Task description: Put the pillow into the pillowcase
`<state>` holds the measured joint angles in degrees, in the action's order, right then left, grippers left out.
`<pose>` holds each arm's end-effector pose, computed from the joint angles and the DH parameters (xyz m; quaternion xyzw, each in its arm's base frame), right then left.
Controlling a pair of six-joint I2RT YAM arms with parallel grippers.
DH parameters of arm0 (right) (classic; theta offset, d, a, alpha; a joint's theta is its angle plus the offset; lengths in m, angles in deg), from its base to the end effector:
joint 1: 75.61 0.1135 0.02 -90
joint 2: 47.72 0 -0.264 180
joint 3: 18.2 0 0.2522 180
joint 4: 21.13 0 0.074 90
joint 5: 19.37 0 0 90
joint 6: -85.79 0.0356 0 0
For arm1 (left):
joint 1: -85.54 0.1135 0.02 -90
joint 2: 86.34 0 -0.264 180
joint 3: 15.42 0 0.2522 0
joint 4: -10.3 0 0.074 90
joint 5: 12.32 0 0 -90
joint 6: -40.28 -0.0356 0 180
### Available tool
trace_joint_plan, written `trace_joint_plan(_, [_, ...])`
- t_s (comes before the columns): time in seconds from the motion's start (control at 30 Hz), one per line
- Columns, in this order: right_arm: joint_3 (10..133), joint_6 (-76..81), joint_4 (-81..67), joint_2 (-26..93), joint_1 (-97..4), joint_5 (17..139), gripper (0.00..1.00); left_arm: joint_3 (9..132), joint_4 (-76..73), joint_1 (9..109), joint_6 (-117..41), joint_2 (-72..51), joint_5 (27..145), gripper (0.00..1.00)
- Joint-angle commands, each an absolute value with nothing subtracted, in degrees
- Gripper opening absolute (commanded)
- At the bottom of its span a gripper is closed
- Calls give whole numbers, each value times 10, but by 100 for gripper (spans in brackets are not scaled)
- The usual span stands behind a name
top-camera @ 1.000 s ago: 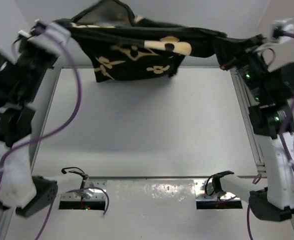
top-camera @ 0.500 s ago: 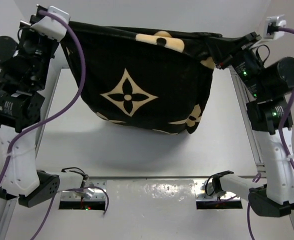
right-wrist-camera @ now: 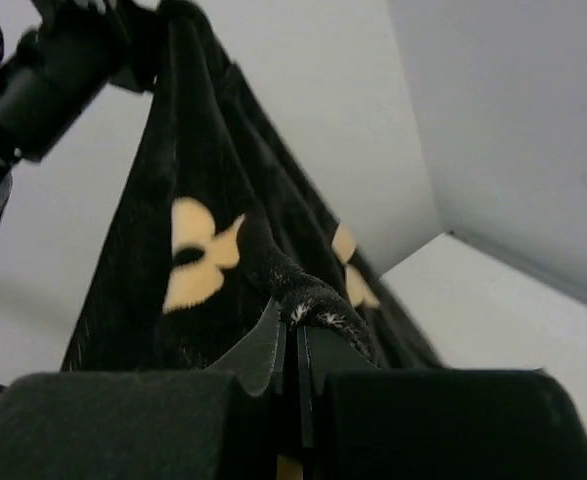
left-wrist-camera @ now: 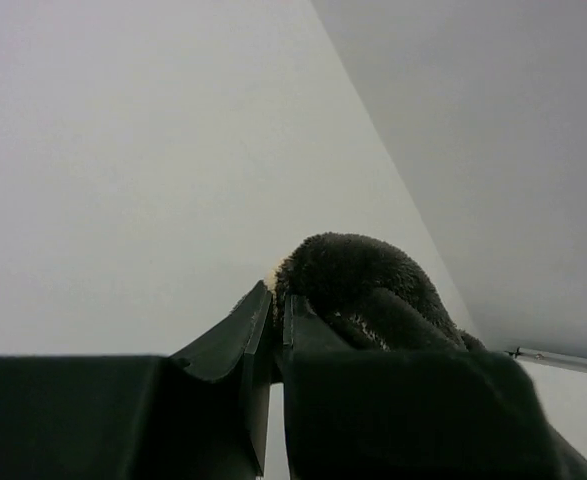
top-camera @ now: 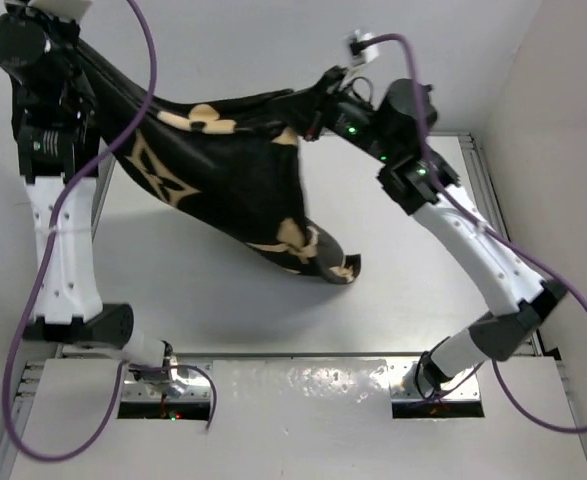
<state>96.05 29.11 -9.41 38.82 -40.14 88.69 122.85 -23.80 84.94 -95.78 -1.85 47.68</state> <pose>0.2632 0.2011 0.5240 -0.1365 0.5920 0.5235 0.5974 0.2426 0.0153 0.6150 0.0260 0.5946 0.4426 0.6708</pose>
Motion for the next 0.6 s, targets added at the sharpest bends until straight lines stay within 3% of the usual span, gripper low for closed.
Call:
trace_joint_plan(0.0, [964, 315, -169, 391, -438, 865, 0, 1282, -250, 918, -884, 26, 494, 0])
trace_joint_plan(0.3, [910, 371, -239, 383, -611, 881, 0, 1252, -195, 966, -832, 73, 520, 0])
trace_joint_plan(0.47, [1032, 405, -337, 537, -555, 991, 0, 1361, -151, 1016, -799, 123, 489, 0])
trace_joint_plan(0.57, [1203, 489, -427, 684, -502, 1005, 0, 1379, -102, 1074, -767, 117, 495, 0])
